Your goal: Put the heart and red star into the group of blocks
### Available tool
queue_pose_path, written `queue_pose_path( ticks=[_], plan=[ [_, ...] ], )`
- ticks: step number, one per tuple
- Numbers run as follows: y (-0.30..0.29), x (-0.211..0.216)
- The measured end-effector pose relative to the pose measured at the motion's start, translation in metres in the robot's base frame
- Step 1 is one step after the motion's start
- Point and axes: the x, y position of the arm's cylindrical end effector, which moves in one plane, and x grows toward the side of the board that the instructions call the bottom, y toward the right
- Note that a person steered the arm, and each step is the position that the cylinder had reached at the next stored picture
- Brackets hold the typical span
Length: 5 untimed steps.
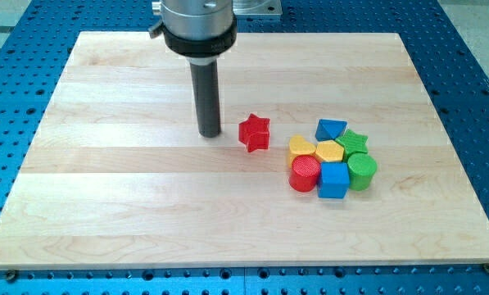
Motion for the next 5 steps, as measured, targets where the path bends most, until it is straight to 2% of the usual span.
queue_pose_path(
  ticks=[1, 2, 3, 5],
  plan=[
    [0.065, 0.0],
    [0.007, -0.001],
    [0.017, 0.015],
    [0.097, 0.015]
  ],
)
